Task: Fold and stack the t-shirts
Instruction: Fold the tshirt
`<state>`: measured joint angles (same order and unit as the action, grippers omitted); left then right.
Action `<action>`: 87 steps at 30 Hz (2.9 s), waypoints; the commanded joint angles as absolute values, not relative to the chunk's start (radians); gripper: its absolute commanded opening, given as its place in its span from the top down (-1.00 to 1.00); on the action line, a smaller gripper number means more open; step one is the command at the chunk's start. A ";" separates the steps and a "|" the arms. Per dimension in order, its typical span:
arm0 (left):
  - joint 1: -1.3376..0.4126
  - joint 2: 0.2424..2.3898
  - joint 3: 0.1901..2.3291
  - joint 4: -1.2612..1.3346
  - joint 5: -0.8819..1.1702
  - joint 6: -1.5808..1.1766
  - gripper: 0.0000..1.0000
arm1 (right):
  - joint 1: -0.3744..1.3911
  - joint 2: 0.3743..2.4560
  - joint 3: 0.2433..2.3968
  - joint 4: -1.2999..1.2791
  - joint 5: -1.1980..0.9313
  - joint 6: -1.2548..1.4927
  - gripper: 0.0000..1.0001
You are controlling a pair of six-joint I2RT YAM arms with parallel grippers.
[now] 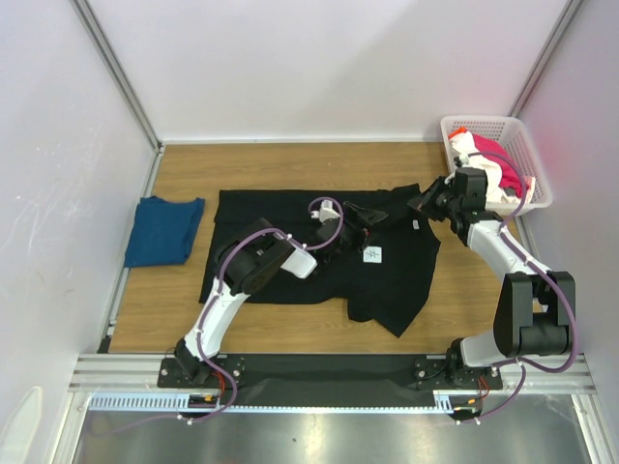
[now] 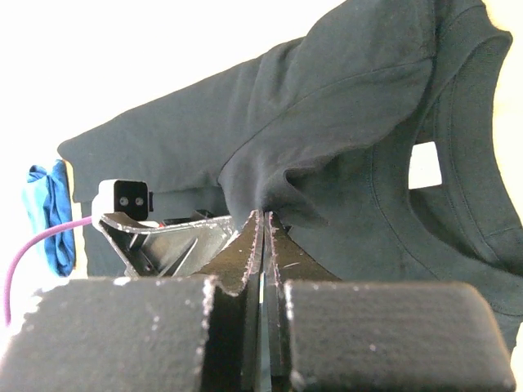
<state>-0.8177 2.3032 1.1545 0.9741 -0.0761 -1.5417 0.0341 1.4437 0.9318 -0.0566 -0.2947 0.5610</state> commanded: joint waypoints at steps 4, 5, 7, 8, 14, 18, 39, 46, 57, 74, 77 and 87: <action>-0.808 2.296 1.187 1.008 -0.167 -1.460 -0.81 | 0.031 1.437 0.986 -0.063 -0.321 0.558 1.00; -0.808 2.296 1.187 1.006 -0.175 -1.450 -0.82 | 0.029 1.437 0.988 -0.064 -0.319 0.561 1.00; -0.804 2.301 1.192 1.011 -0.198 -1.440 -0.84 | 0.029 1.437 0.986 -0.060 -0.319 0.561 1.00; -0.805 2.302 1.195 1.009 -0.205 -1.440 -0.85 | 0.029 1.436 0.986 -0.060 -0.319 0.561 1.00; -0.799 2.295 1.212 0.937 -0.261 -1.421 -0.97 | 0.029 1.428 0.991 -0.069 -0.311 0.558 1.00; -0.798 2.302 1.219 0.959 -0.282 -1.399 -0.99 | 0.029 1.428 0.994 -0.064 -0.311 0.560 1.00; -0.792 2.235 1.115 1.056 -0.196 -1.362 0.55 | 0.029 1.491 0.989 -0.061 -0.292 0.557 1.00; -0.787 2.168 1.101 0.922 -0.126 -1.364 0.77 | 0.029 1.516 0.968 -0.075 -0.272 0.542 1.00; -0.785 2.123 1.204 0.535 -0.049 -1.289 0.74 | 0.029 1.499 0.862 -0.150 -0.253 0.520 1.00; -0.752 1.941 1.322 0.138 -0.100 -0.901 -0.85 | 0.025 1.393 0.977 -0.387 -0.180 0.426 -0.46; -0.741 1.833 1.281 0.069 -0.173 -0.771 -0.89 | 0.023 1.411 0.999 -0.313 -0.176 0.446 -0.45; -0.497 1.836 1.241 0.020 -0.160 -0.650 -0.23 | 0.115 1.721 1.118 -0.011 -0.293 0.443 0.34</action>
